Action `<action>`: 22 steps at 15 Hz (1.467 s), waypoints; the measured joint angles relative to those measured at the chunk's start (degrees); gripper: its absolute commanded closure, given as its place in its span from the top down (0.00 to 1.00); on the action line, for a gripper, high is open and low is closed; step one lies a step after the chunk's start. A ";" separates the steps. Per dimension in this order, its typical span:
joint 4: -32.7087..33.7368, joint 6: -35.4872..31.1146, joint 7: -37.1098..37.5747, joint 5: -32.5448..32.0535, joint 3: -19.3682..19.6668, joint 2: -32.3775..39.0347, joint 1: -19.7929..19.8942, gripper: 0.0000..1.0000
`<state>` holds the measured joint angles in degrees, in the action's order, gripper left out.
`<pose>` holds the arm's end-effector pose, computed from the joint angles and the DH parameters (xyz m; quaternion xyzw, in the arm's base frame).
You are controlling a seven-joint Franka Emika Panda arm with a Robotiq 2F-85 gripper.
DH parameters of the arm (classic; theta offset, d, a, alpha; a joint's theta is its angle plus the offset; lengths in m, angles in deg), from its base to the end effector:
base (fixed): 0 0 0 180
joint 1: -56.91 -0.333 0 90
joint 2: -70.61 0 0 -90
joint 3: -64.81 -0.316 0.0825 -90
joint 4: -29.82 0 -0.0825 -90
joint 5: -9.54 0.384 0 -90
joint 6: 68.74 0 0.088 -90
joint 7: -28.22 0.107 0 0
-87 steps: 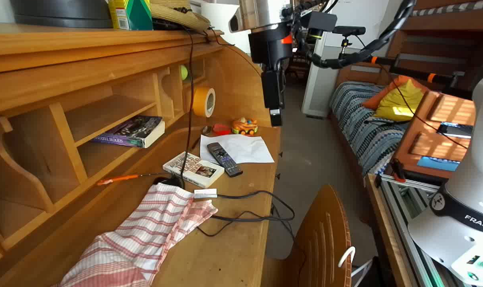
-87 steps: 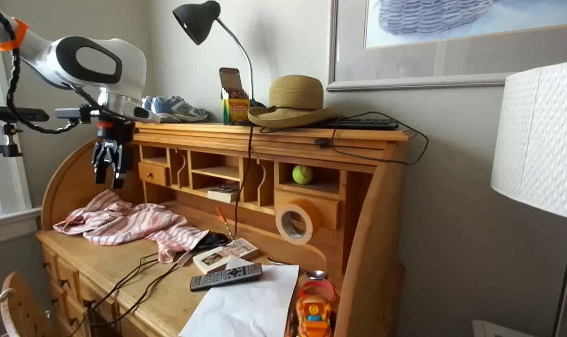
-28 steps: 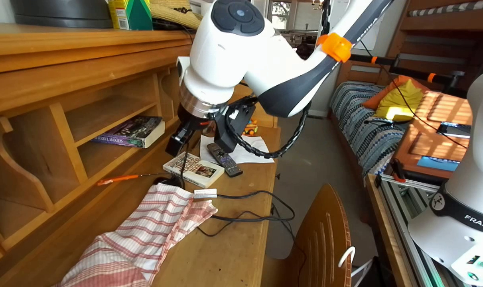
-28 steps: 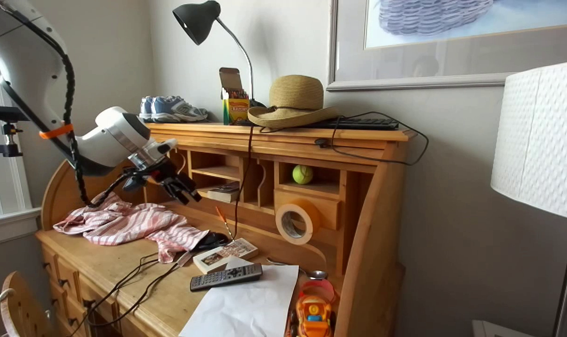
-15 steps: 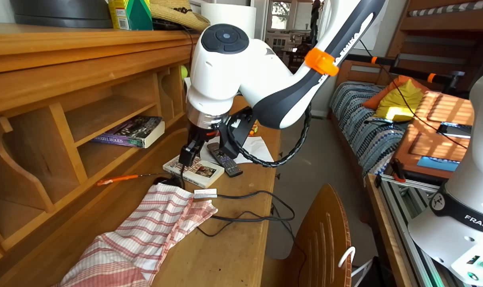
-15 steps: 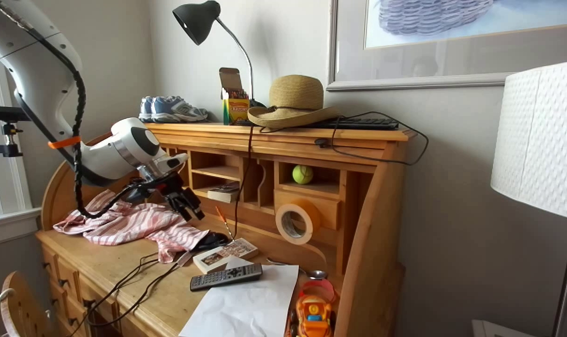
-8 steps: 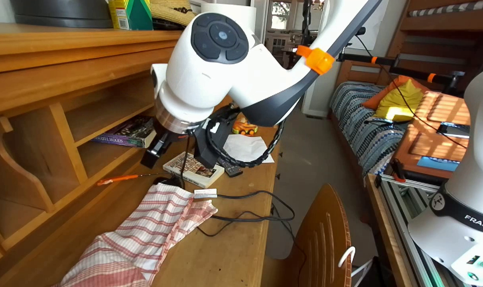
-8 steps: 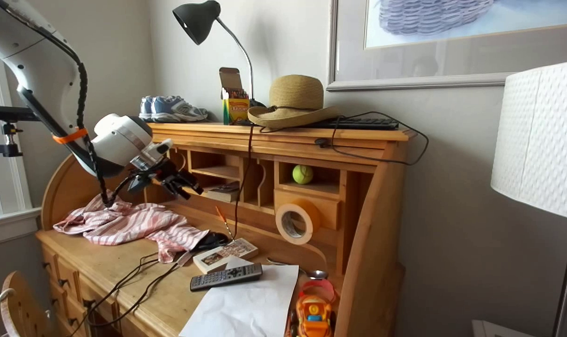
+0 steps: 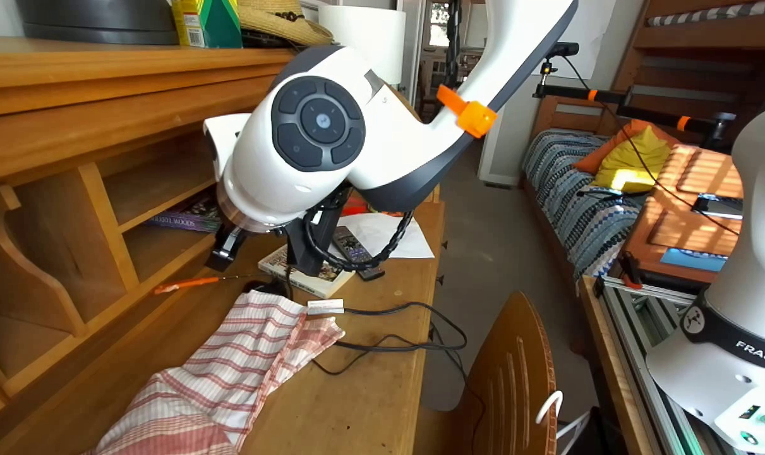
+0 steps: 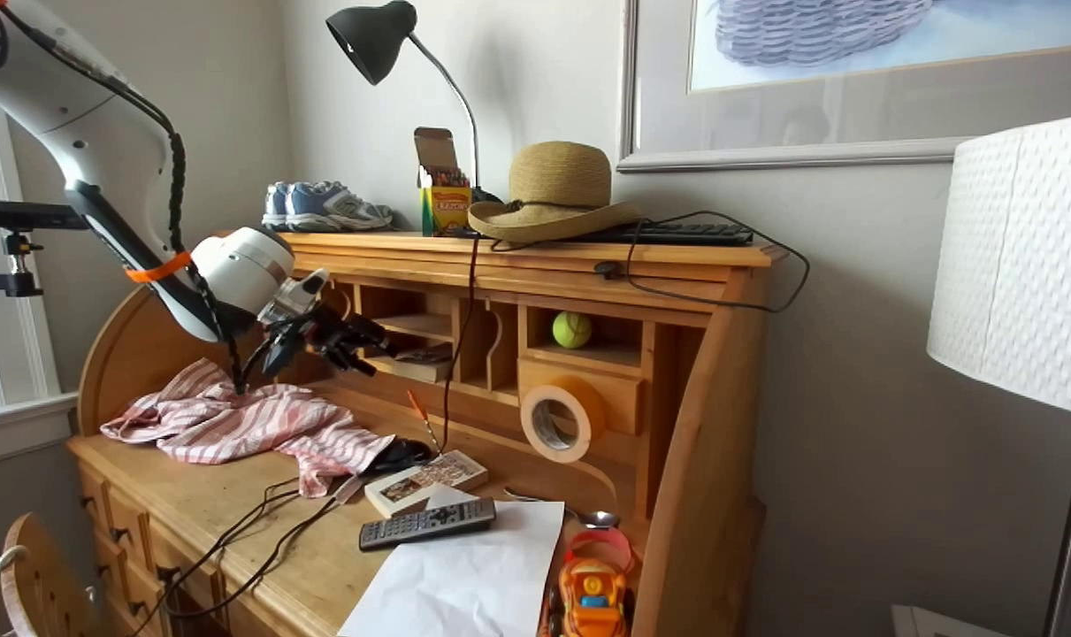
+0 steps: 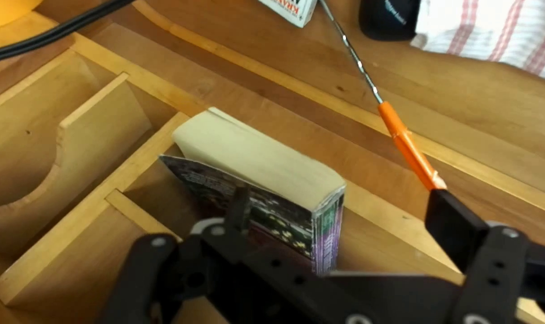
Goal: Move the blue book to the right side of the shelf.
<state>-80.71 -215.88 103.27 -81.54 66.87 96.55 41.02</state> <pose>0.6089 0.1674 0.2594 0.8828 0.1314 0.3568 0.2758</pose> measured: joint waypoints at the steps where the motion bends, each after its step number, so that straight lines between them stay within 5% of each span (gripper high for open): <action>1: 0.69 0.46 -0.03 -0.99 0.00 0.65 -0.02 1.00; 8: 5.84 2.92 -1.25 -6.24 -4.44 5.54 3.43 1.00; 9: 6.66 2.98 -1.68 -6.26 -4.80 6.20 3.84 0.79; 17: 6.55 2.58 -3.06 -4.85 -7.76 6.59 7.61 0.19; 19: 5.74 2.57 -2.85 -4.23 -8.01 6.45 8.14 0.07; 22: 4.02 2.58 -2.61 -2.44 -8.02 5.62 8.63 0.05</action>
<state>-76.69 -213.30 100.66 -83.99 58.85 102.16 49.65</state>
